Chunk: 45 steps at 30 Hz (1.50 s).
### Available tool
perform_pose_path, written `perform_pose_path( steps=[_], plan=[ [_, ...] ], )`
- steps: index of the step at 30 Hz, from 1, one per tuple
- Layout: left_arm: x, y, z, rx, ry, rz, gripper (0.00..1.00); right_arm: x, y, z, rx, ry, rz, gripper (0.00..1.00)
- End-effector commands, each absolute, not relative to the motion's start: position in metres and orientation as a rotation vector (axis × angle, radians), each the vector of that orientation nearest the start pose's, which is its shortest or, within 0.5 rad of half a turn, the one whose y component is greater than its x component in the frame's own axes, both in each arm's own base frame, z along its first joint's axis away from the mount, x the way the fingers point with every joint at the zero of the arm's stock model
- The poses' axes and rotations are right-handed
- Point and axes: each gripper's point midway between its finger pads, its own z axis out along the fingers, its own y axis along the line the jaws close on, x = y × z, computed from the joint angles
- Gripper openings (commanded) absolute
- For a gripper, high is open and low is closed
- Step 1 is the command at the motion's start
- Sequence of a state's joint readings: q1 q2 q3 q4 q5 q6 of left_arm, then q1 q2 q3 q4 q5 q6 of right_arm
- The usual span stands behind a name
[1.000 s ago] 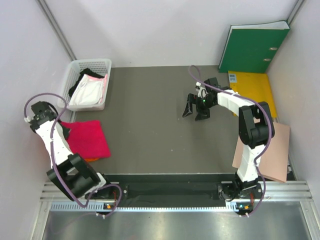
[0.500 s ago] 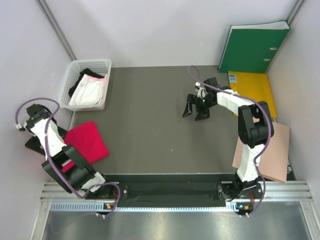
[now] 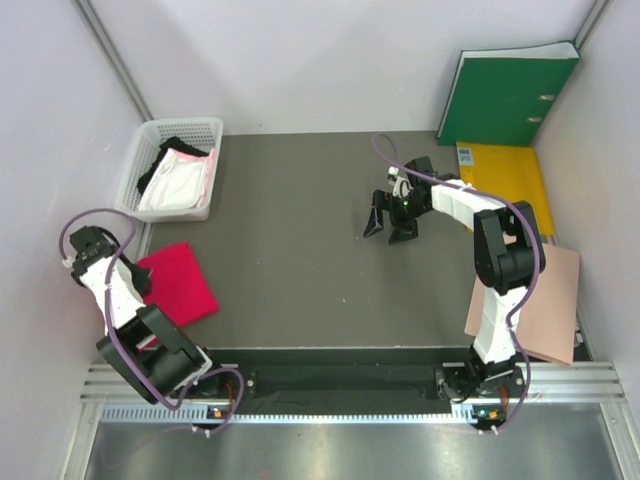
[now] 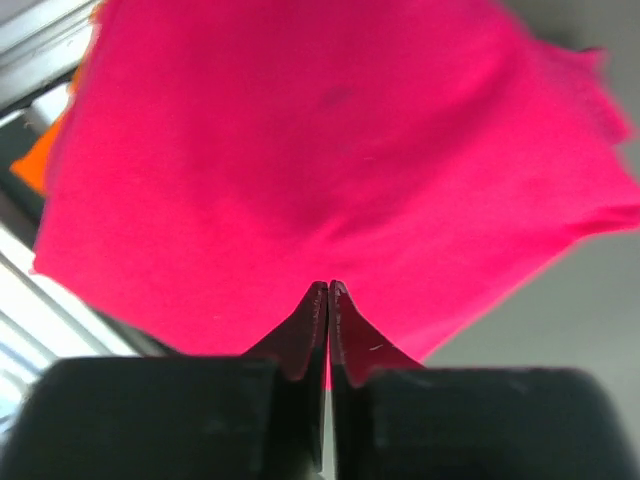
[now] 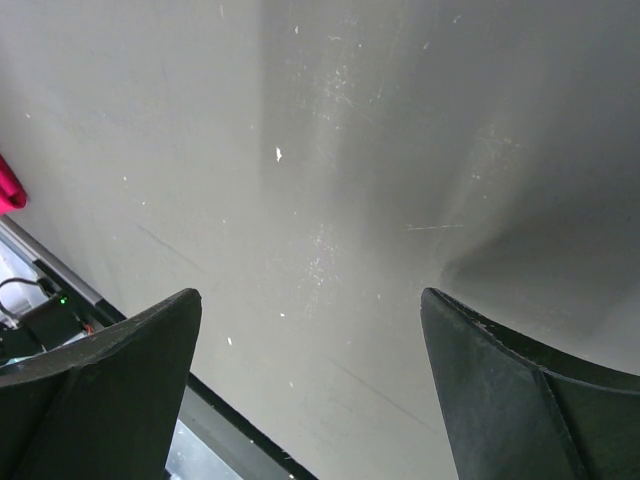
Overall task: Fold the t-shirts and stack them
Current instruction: Put the neatly folded tshirt into the corner of the board with the left arm
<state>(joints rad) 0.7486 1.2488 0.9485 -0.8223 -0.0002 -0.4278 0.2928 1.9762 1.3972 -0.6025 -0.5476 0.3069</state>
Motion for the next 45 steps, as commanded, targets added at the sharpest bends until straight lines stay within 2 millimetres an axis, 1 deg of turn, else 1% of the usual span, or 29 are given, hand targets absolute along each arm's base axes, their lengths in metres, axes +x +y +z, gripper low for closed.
perform_pose_path(
  steps=[1,5,8,9,10,12,13,16,18,19,20,21,22,23,24,25,26,27,28,29,30,31,35,36,39,41,42,44,45],
  plan=[
    [0.187,0.187,0.117,-1.6,2.165,0.296,0.0,0.369,0.225,0.069,-0.191,2.746,0.938,0.91],
    [0.172,0.194,0.114,-1.68,2.142,0.416,0.0,0.368,0.224,0.068,-0.189,2.747,0.937,0.91],
    [0.168,0.195,0.098,-1.739,2.195,0.444,0.0,0.367,0.225,0.068,-0.193,2.748,0.95,0.91],
    [0.171,0.195,0.095,-1.73,2.224,0.428,0.0,0.368,0.225,0.068,-0.189,2.748,0.952,0.91],
    [0.175,0.192,0.082,-1.748,2.278,0.386,0.0,0.367,0.226,0.068,-0.192,2.749,0.957,0.91],
    [0.185,0.192,0.069,-1.733,2.337,0.33,0.0,0.368,0.227,0.068,-0.195,2.748,0.961,0.9],
    [0.184,0.19,0.053,-1.764,2.399,0.316,0.0,0.368,0.227,0.067,-0.191,2.751,0.964,0.91],
    [0.193,0.193,0.029,-1.743,2.485,0.318,0.0,0.368,0.228,0.07,-0.188,2.748,0.973,0.91],
    [0.207,0.199,0.025,-1.674,2.513,0.348,0.0,0.369,0.228,0.072,-0.189,2.744,0.972,0.91],
    [0.211,0.198,0.015,-1.649,2.562,0.362,0.0,0.369,0.228,0.073,-0.187,2.744,0.965,0.91],
    [0.221,0.191,0.013,-1.577,2.622,0.382,0.0,0.369,0.227,0.073,-0.187,2.745,0.963,0.91],
    [0.237,0.197,0.017,-1.506,2.634,0.419,0.0,0.369,0.227,0.073,-0.186,2.743,0.959,0.91],
    [0.244,0.193,0.007,-1.458,2.695,0.439,0.0,0.369,0.226,0.074,-0.187,2.744,0.952,0.91],
    [0.258,0.178,0.004,-1.346,2.762,0.461,0.0,0.368,0.226,0.074,-0.188,2.745,0.95,0.91],
    [0.275,0.177,0.008,-1.281,2.774,0.475,0.0,0.368,0.225,0.075,-0.187,2.745,0.946,0.91],
    [0.281,0.168,-0.004,-1.238,2.837,0.491,0.0,0.369,0.224,0.076,-0.183,2.744,0.935,0.91],
    [0.296,0.15,-0.006,-1.135,2.877,0.488,0.0,0.369,0.223,0.076,-0.184,2.745,0.928,0.91],
    [0.309,0.143,-0.004,-1.085,2.886,0.486,0.0,0.369,0.222,0.078,-0.184,2.742,0.924,0.91],
    [0.314,0.133,-0.014,-1.046,2.92,0.495,0.0,0.369,0.222,0.078,-0.18,2.743,0.916,0.91],
    [0.323,0.116,-0.016,-0.967,2.944,0.493,0.0,0.369,0.221,0.078,-0.182,2.74,0.912,0.91],
    [0.331,0.108,-0.016,-0.933,2.948,0.496,0.0,0.369,0.22,0.081,-0.178,2.734,0.906,0.91],
    [0.336,0.093,-0.02,-0.869,2.968,0.49,0.0,0.369,0.218,0.08,-0.175,2.737,0.896,0.91],
    [0.331,0.076,-0.023,-0.886,2.952,0.496,0.0,0.368,0.215,0.08,-0.166,2.735,0.89,0.91],
    [0.323,0.074,-0.026,-0.891,2.966,0.495,0.0,0.368,0.215,0.081,-0.168,2.729,0.888,0.91],
    [0.314,0.08,-0.015,-0.904,2.941,0.556,0.0,0.367,0.216,0.079,-0.158,2.733,0.895,0.91],
    [0.309,0.082,0.005,-0.916,2.904,0.572,0.0,0.366,0.217,0.078,-0.157,2.735,0.901,0.91],
    [0.314,0.082,0.025,-0.914,2.844,0.538,0.0,0.367,0.215,0.078,-0.152,2.734,0.899,0.91],
    [0.311,0.079,0.048,-0.933,2.795,0.504,0.0,0.367,0.216,0.077,-0.154,2.734,0.899,0.91],
    [0.313,0.078,0.075,-0.933,2.714,0.463,0.0,0.367,0.216,0.077,-0.153,2.735,0.901,0.91]
  ],
)
